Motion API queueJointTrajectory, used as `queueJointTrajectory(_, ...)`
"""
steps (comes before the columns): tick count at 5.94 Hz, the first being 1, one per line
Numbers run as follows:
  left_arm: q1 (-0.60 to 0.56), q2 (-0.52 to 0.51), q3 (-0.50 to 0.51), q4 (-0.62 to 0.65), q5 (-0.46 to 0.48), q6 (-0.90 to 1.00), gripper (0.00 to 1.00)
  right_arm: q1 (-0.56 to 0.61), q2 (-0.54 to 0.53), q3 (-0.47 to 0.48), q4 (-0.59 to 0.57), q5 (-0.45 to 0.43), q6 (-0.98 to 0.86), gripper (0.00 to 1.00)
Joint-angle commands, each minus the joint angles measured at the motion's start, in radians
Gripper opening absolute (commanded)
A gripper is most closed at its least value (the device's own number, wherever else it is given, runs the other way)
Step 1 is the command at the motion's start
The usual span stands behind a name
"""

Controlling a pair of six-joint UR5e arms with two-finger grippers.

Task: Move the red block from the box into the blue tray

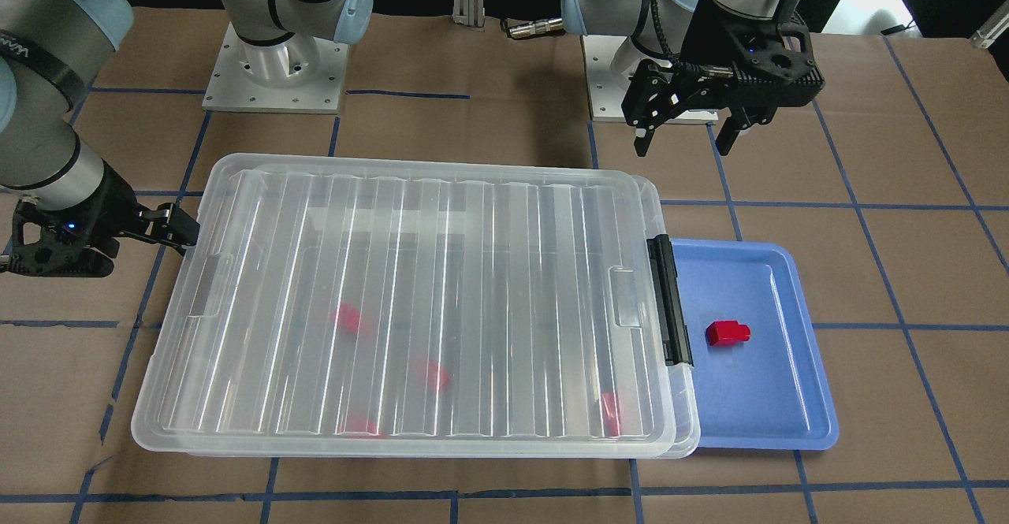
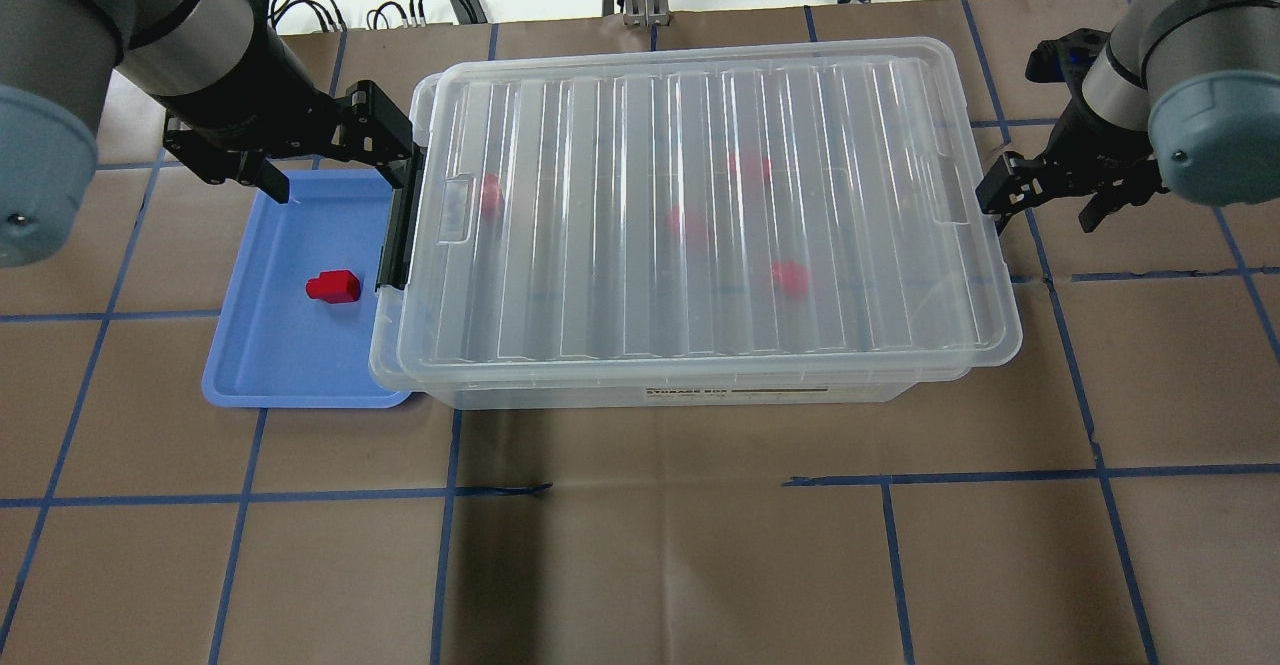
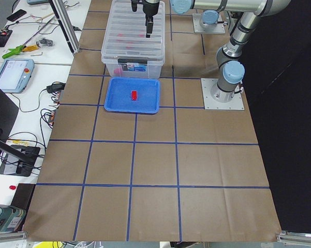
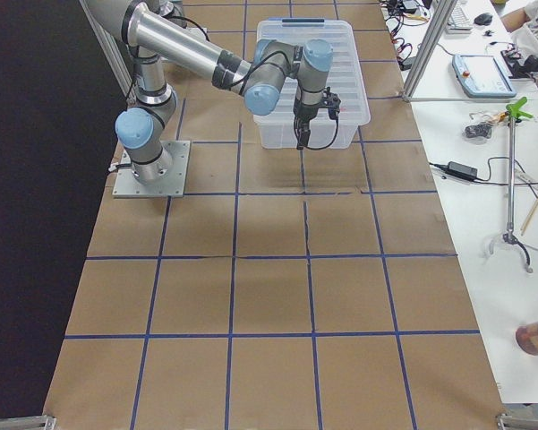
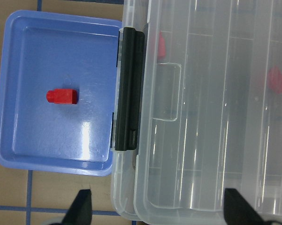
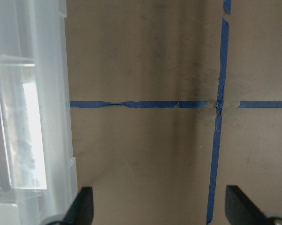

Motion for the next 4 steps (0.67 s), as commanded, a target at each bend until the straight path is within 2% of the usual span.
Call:
queueJointTrajectory(1, 0.000, -0.001, 0.009, -0.026, 0.001, 0.059, 0.99, 0.002, -0.005, 0.005, -0.001, 0.000, -0.001, 1.00)
queueJointTrajectory(3, 0.000, -0.001, 0.009, -0.029, 0.001, 0.059, 0.99, 0.005, -0.006, -0.015, -0.002, -0.001, -0.001, 1.00)
queueJointTrajectory(4, 0.000, -0.001, 0.009, -0.029, 0.001, 0.056, 0.99, 0.017, -0.021, -0.068, 0.007, -0.003, 0.008, 1.00)
